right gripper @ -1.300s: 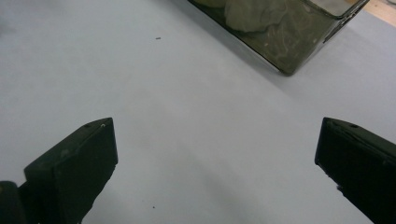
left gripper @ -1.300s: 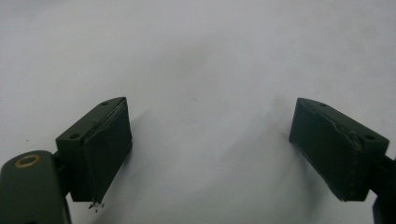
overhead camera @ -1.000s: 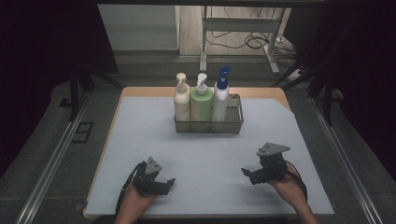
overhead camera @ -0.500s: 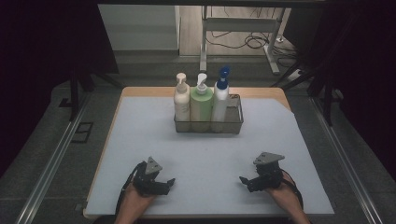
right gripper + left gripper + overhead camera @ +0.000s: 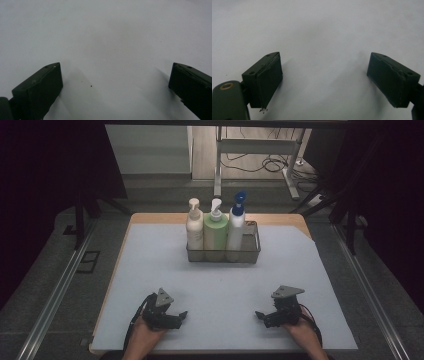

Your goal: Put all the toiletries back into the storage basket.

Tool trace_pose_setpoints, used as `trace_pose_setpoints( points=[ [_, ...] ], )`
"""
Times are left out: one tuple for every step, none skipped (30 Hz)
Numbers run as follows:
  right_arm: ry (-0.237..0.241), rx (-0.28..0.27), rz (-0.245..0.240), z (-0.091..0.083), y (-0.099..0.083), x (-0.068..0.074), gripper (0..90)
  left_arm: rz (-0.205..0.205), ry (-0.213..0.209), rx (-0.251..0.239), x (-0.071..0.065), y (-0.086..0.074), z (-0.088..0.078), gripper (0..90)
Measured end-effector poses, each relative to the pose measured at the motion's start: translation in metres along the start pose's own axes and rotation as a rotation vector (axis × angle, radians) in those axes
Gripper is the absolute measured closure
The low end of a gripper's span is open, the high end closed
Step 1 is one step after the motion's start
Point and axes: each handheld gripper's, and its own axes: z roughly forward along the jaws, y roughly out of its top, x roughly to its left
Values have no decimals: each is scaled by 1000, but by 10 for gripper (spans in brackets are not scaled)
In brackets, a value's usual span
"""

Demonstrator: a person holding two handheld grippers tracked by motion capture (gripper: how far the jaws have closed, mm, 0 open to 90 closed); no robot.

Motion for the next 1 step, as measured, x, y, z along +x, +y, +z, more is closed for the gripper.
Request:
trace_pose_setpoints(
  points=[
    [-1, -1, -2, 0, 0, 0, 0, -2, -1, -1, 0, 0, 0, 127]
  ],
)
